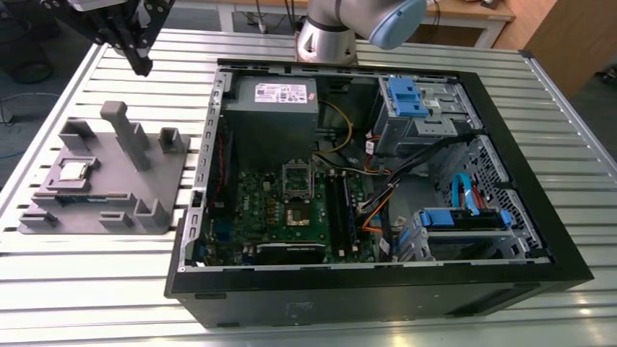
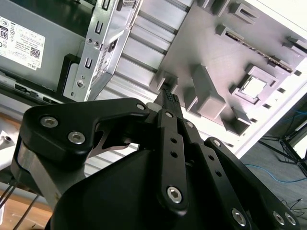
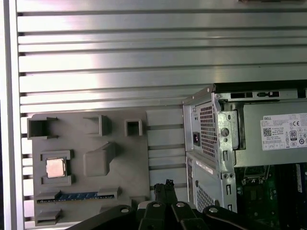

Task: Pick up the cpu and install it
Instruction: 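Reach for the cpu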

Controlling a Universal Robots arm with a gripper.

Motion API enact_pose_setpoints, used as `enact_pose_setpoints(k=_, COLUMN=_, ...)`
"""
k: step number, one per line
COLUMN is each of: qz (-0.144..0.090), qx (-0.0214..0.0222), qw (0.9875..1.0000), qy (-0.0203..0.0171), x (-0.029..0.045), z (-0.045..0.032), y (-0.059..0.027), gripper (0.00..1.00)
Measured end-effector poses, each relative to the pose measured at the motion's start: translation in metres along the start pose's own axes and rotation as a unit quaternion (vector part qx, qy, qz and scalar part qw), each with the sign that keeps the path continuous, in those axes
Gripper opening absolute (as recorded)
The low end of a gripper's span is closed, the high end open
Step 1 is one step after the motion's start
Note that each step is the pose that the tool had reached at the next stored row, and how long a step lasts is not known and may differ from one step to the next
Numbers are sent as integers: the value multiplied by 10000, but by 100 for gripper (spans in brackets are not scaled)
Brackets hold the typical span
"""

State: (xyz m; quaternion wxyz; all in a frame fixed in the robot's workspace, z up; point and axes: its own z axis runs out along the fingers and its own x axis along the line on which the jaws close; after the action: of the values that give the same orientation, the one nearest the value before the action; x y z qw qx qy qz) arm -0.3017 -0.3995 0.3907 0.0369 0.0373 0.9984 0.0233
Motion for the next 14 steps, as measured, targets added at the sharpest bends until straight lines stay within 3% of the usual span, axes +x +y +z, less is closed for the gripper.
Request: enact_pose_setpoints(k=14, qz=-1, qx=-2, qw=10000, qy=-26, x=176, z=-5, y=-13, gripper=11)
